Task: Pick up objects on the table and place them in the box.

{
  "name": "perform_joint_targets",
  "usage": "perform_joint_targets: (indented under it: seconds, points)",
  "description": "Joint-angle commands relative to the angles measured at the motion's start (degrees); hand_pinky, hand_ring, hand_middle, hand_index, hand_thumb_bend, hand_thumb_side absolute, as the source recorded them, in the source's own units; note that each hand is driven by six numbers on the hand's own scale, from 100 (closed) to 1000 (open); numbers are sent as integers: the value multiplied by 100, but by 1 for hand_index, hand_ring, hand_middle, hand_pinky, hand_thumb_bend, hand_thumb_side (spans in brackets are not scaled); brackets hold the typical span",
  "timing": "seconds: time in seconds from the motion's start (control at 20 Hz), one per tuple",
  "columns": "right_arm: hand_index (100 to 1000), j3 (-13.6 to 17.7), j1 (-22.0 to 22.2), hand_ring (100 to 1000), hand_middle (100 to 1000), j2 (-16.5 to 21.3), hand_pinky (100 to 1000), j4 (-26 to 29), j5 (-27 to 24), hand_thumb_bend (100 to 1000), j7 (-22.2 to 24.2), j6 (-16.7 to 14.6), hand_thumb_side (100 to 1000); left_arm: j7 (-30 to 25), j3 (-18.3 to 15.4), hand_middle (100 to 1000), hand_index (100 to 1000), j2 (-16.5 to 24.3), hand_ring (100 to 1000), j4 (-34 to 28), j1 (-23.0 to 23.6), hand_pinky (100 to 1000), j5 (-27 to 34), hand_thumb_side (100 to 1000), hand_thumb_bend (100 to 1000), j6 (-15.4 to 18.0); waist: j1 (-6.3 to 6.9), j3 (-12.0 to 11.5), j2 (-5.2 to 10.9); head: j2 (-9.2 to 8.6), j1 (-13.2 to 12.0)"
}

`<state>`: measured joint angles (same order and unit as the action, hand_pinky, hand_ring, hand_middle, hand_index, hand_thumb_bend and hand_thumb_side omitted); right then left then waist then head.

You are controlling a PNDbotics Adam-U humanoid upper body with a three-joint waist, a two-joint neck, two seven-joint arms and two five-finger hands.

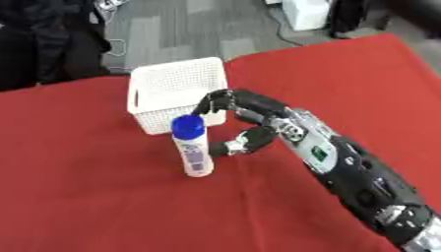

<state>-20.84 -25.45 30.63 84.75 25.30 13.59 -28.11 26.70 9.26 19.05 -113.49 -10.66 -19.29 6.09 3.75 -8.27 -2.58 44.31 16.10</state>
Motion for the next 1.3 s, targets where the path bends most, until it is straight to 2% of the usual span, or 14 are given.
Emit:
perform_joint_targets:
  seconds: [0.05,0.9,1.3]
  points:
    - [841,12,-147,739,735,-8,688,-120,45,730,84,-65,1000,-15,-7,748,840,62,653,-110,-94,678,32,1000,463,29,-5,-25,45,-19,15]
    - [857,51,-354,736,738,-367,688,-729,195,734,88,-210,1000,-26,6,748,840,39,653,-110,-132,678,44,1000,463,34,6,-55,6,-19,31]
    - [860,48,-408,735,741,-506,693,-854,359,780,52,-256,1000,-20,1,748,840,34,654,-110,-133,679,43,1000,464,35,8,-63,13,-19,40]
